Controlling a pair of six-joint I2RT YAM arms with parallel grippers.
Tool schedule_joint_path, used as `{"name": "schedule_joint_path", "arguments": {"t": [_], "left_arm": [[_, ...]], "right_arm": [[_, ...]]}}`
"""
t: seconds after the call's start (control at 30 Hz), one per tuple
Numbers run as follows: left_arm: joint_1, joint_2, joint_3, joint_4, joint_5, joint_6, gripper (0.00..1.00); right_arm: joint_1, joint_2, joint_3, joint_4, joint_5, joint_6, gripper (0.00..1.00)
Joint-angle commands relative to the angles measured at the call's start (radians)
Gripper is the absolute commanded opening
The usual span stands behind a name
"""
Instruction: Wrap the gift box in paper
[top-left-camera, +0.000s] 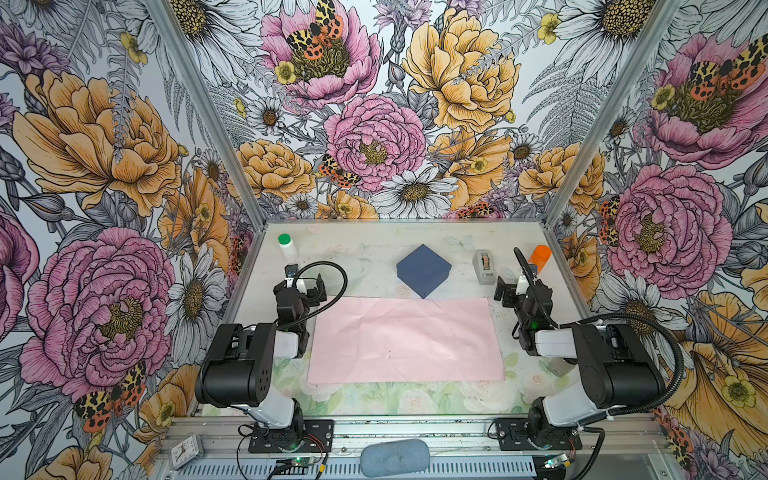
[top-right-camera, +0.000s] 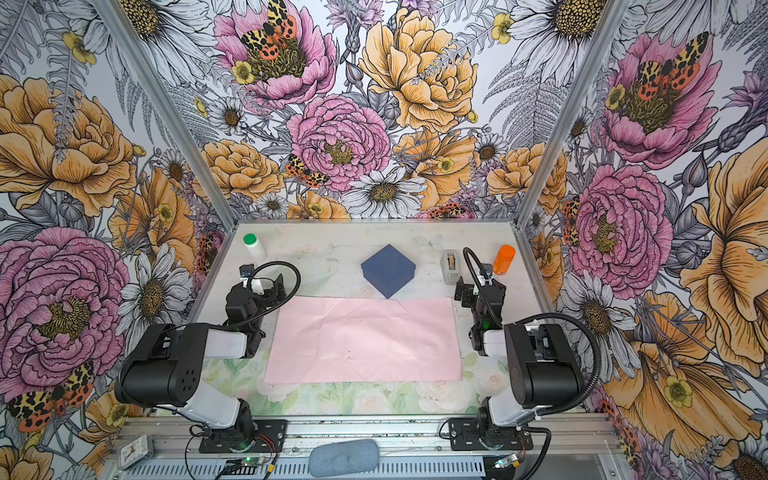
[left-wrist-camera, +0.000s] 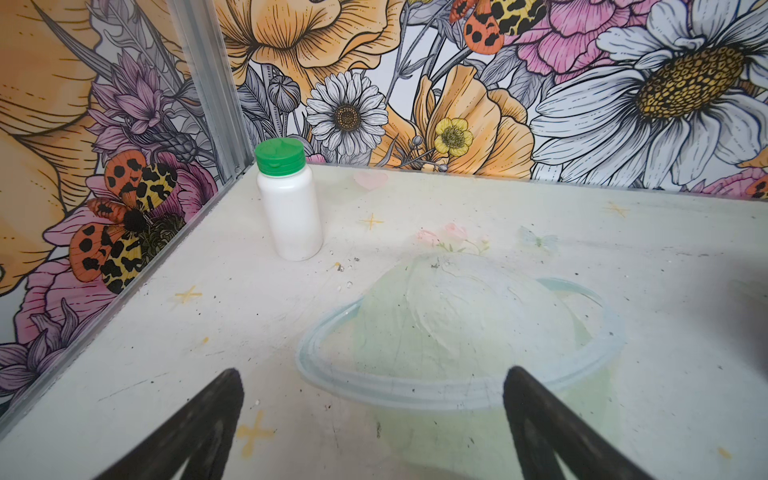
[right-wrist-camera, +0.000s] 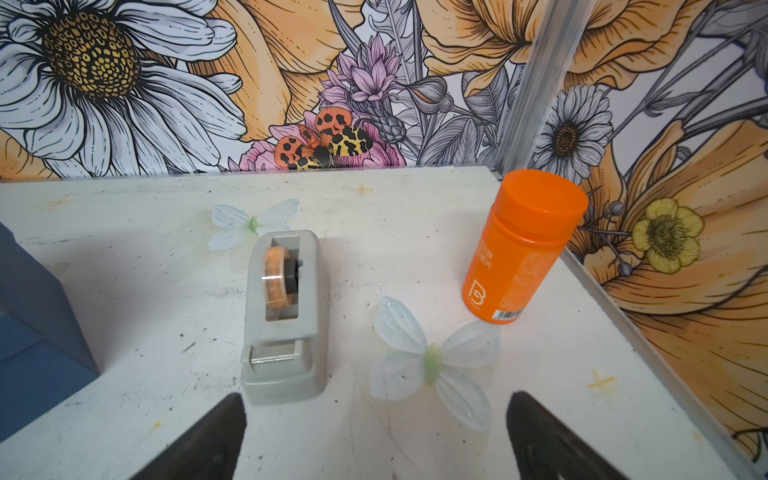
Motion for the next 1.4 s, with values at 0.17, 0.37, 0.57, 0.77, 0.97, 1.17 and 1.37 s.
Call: {"name": "schedule_joint_path", "arguments": {"t": [0.17, 0.37, 0.57, 0.77, 0.97, 1.17, 1.37], "left_arm": [[0.009, -0.068, -0.015, 0.020, -0.021, -0.014, 0.99], [-0.007, -0.347, 0.095, -0.403, -0.058, -0.088, 0.99], [-0.067, -0.408, 0.282, -0.719, 0.145, -0.252, 0.98], [-0.196, -0.151, 0.580, -0.893, 0.332, -0.267, 0.96], [-0.312, 0.185, 0.881, -0.985, 0.476, -0.295, 0.92], [-0.379, 0.426, 1.092, -1.069, 0.520, -0.319, 0.94], [-0.347, 0.389, 0.966, -1.052, 0.446, -0.371, 0.95]], "right_arm": [[-0.001, -0.036, 0.018, -0.015, -0.006, -0.007, 1.00], [0.008, -0.358, 0.195, -0.560, -0.042, 0.074, 1.00], [0.062, -0.493, 0.367, -0.971, -0.076, 0.316, 1.00], [0.217, -0.394, 0.366, -0.958, -0.326, 0.524, 1.00], [0.300, -0.172, 0.443, -0.925, -0.363, 0.613, 1.00], [0.307, -0.139, 0.429, -0.964, -0.341, 0.640, 0.99], [0.220, -0.259, 0.313, -1.143, -0.260, 0.623, 1.00]]}}
